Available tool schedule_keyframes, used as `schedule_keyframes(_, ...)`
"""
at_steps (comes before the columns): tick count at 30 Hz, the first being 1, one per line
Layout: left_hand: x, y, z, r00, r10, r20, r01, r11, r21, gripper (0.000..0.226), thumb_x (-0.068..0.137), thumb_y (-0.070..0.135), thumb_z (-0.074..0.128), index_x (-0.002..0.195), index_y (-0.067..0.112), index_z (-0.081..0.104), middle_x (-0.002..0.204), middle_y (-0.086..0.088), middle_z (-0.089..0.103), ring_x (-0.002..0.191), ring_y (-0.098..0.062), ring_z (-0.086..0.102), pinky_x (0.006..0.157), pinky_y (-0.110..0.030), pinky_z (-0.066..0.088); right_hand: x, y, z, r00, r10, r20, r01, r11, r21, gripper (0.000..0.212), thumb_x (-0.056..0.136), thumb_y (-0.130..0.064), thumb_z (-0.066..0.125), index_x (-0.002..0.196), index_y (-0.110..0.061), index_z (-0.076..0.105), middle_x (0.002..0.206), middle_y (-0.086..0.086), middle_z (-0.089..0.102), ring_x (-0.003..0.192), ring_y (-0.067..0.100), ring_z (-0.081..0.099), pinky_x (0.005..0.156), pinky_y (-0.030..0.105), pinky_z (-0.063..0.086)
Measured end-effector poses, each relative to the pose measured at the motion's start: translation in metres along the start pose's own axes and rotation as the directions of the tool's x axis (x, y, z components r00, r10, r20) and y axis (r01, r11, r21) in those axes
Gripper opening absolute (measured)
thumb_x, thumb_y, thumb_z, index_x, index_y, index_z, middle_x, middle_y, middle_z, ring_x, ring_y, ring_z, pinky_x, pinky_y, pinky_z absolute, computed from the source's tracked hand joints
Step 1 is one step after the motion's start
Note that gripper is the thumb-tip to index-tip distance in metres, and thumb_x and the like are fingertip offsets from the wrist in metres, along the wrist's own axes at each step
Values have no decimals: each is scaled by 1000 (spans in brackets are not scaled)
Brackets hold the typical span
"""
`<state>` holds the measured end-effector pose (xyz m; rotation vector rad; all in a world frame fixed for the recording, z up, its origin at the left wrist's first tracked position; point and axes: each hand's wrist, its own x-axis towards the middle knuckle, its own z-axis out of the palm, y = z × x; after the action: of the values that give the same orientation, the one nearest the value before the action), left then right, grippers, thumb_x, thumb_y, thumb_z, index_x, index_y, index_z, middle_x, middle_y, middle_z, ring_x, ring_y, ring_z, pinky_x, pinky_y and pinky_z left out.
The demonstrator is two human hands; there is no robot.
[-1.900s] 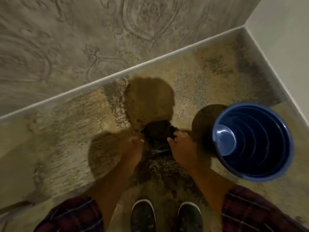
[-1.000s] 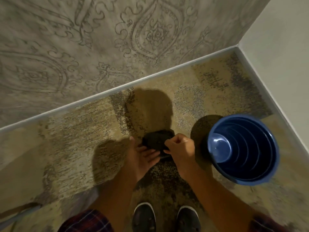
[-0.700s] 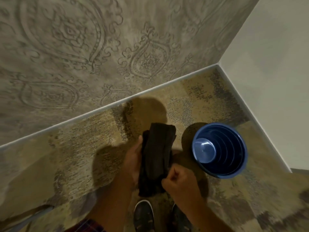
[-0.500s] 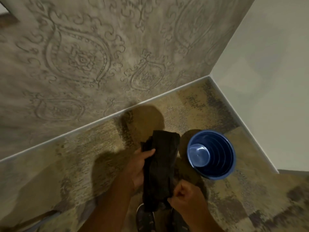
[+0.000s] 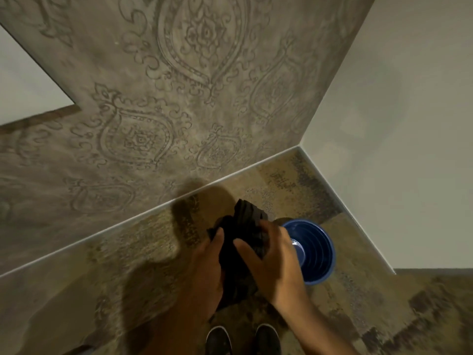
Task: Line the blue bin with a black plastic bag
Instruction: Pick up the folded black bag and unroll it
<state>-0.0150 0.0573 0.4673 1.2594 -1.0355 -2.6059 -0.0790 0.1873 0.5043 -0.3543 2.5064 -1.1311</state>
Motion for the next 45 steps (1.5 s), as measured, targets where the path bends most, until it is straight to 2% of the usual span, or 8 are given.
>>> schedule_keyframes(8, -19, 22, 3, 1000, -24, -11, 22, 990, -139, 36, 101, 30, 59, 128, 9, 71, 118, -15, 82, 107, -32, 80, 76, -40, 67, -1, -16, -9, 996, 46, -82, -35, 990, 135, 10, 99, -18, 65, 100, -26, 71, 74, -22, 65, 77, -2, 67, 60, 16, 48)
schedule_keyframes(13, -27, 38, -4, 1000, -5, -18, 2, 991, -136, 48, 92, 35, 65, 133, 11, 69, 126, -16, 79, 114, -36, 77, 82, -46, 65, -9, -17, -30, 988, 132, -74, -112, 965, 236, 22, 101, -10, 62, 88, -24, 73, 76, -1, 74, 68, 13, 67, 61, 36, 53)
schedule_keyframes(19, -37, 48, 3, 997, 26, -78, -38, 988, -152, 30, 104, 34, 62, 125, 15, 73, 116, -10, 83, 101, -29, 82, 70, -39, 67, -25, -3, -48, 973, 229, -11, -217, 937, 275, 30, 95, 1, 62, 82, -24, 72, 75, -8, 73, 67, 9, 67, 62, 30, 50)
schedule_keyframes(24, -54, 68, 24, 998, 47, -53, -53, 991, -123, 33, 104, 39, 59, 131, 24, 71, 125, -8, 81, 113, -31, 78, 93, -51, 62, -48, -11, -79, 954, 262, 145, -291, 927, 235, 41, 89, 9, 65, 80, -29, 78, 85, -8, 79, 79, 4, 71, 76, 34, 54)
schedule_keyframes(32, -83, 102, 70, 986, 125, 110, -120, 991, -53, 45, 92, 40, 65, 130, 18, 71, 130, -17, 78, 119, -36, 75, 100, -53, 60, -46, -54, -131, 977, 187, -104, -130, 906, 402, 27, 94, -24, 74, 120, -33, 72, 113, -16, 76, 109, 2, 70, 102, 38, 56)
schedule_keyframes(35, -97, 105, 84, 980, 110, 163, -109, 994, -17, 44, 93, 38, 64, 128, 14, 73, 125, -20, 79, 117, -38, 76, 103, -55, 54, -39, -79, -137, 986, 126, -106, -84, 938, 336, 53, 91, -43, 75, 139, -26, 63, 129, -15, 69, 121, 2, 65, 106, 36, 54)
schedule_keyframes(40, -115, 104, 103, 969, 117, 216, -118, 993, -6, 45, 89, 35, 66, 126, 10, 73, 118, -17, 82, 107, -32, 80, 76, -37, 67, -34, -98, -144, 995, 45, -84, -16, 951, 309, 70, 95, -49, 69, 157, -24, 45, 155, -7, 56, 141, 8, 53, 115, 40, 49)
schedule_keyframes(45, -127, 98, 108, 971, 73, 228, -82, 996, 32, 36, 88, 38, 68, 110, 14, 82, 110, -16, 84, 100, -31, 82, 72, -36, 66, -41, -98, -147, 996, 21, -87, 5, 959, 284, 44, 97, -35, 71, 139, -25, 62, 103, -3, 70, 95, -2, 67, 85, 24, 56)
